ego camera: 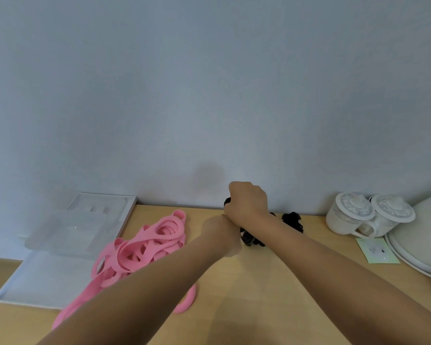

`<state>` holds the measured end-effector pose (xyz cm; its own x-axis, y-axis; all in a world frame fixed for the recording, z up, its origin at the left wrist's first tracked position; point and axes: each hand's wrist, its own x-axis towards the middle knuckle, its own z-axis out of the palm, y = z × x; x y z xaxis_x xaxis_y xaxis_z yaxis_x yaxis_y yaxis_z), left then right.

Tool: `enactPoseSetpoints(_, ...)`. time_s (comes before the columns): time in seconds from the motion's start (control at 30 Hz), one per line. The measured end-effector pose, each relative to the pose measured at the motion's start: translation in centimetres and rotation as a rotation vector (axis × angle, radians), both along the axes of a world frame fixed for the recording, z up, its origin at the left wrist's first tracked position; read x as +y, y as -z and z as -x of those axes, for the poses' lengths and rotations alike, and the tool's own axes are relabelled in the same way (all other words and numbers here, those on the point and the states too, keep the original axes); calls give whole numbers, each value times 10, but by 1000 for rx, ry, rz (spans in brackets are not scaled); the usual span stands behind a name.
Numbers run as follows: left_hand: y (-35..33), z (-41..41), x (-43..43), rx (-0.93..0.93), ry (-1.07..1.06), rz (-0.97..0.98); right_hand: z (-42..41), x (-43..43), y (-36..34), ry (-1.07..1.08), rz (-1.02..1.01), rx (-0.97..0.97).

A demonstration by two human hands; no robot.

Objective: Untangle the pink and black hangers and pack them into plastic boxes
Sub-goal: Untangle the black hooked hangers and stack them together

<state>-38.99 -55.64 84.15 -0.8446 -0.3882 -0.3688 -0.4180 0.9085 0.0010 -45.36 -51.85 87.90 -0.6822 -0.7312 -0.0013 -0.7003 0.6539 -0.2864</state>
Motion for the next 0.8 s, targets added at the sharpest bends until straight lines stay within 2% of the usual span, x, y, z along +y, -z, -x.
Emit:
enactPoseSetpoints(0.17, 9, 3, -9, 65, -31, 165, 0, 4, -5, 53, 39, -31)
enactPoseSetpoints(0.37, 7, 1, -37, 95, -129, 184, -10, 13, -14, 75, 50, -135)
enactPoseSetpoints(0.53, -10, 3, -44, 225, -219, 127, -26, 15, -23, 43, 128, -66)
enactPoseSetpoints(0.67, -36, 17, -38, 301, -217, 15, -26, 23, -14, 159, 277, -60)
enactPoseSetpoints(0.8, -43, 26, -36, 327, -250, -59, -29, 32, 2, 318, 521, -180)
